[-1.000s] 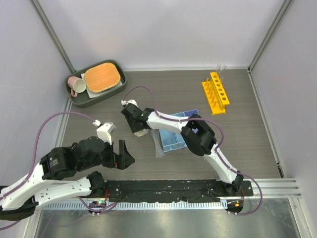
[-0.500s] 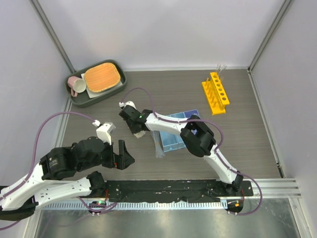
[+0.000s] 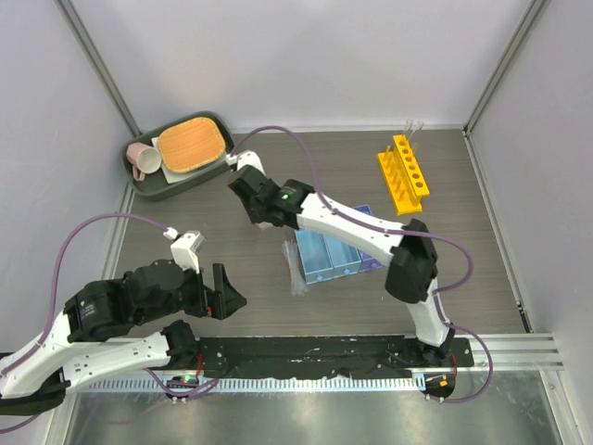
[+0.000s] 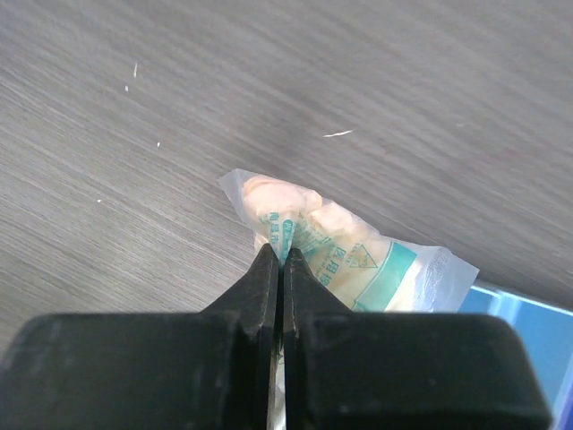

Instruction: Organize the chemistry lab equipment

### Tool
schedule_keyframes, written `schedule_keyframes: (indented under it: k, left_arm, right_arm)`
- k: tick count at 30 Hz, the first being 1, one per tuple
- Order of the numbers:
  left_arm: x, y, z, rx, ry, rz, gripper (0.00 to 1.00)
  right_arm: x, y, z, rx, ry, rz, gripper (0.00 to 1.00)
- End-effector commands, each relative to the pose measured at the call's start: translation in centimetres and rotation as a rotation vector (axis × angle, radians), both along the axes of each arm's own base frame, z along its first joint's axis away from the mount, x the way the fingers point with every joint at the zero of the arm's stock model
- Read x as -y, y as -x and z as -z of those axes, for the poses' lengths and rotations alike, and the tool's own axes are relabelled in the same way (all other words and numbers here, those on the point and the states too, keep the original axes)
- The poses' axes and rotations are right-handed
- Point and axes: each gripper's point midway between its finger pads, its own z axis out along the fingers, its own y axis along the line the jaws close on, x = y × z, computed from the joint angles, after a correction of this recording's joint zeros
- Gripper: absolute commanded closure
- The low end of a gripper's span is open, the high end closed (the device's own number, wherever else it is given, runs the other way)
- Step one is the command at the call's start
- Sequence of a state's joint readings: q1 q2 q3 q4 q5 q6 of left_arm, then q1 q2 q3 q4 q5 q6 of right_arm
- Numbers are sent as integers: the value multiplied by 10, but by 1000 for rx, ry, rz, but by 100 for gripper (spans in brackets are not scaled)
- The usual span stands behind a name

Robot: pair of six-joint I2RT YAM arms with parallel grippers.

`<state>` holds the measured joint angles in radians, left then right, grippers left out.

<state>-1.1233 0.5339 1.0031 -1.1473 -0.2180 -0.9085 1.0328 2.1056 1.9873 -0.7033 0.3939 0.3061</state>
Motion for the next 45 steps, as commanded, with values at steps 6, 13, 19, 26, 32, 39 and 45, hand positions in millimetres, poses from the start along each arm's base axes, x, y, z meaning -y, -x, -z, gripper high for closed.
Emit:
schedule_keyframes:
  k: [6, 13, 19, 26, 32, 39, 45]
  left_arm:
    - [-2, -4, -6, 21, 2, -18, 0]
    - [3, -8, -4, 21, -19, -14, 0]
    - [3, -9, -6, 26, -17, -19, 0]
    - [0, -9, -3, 23, -18, -29, 0]
    - [-1, -9, -2, 21, -21, -35, 0]
    - [3, -10, 2, 15, -29, -29, 0]
    - [4, -10, 2, 17, -31, -27, 0]
  right_arm:
    - [77, 5, -48, 83, -6, 130, 99]
    - [99, 5, -7, -1, -27, 155, 99]
    - [108, 2, 24, -56, -14, 165, 99]
    - [105, 3, 54, -117, -20, 155, 99]
    - [108, 5, 83, -154, 0, 167, 99]
    - [114, 9, 110, -179, 37, 176, 99]
    - [121, 11, 124, -182, 68, 192, 96]
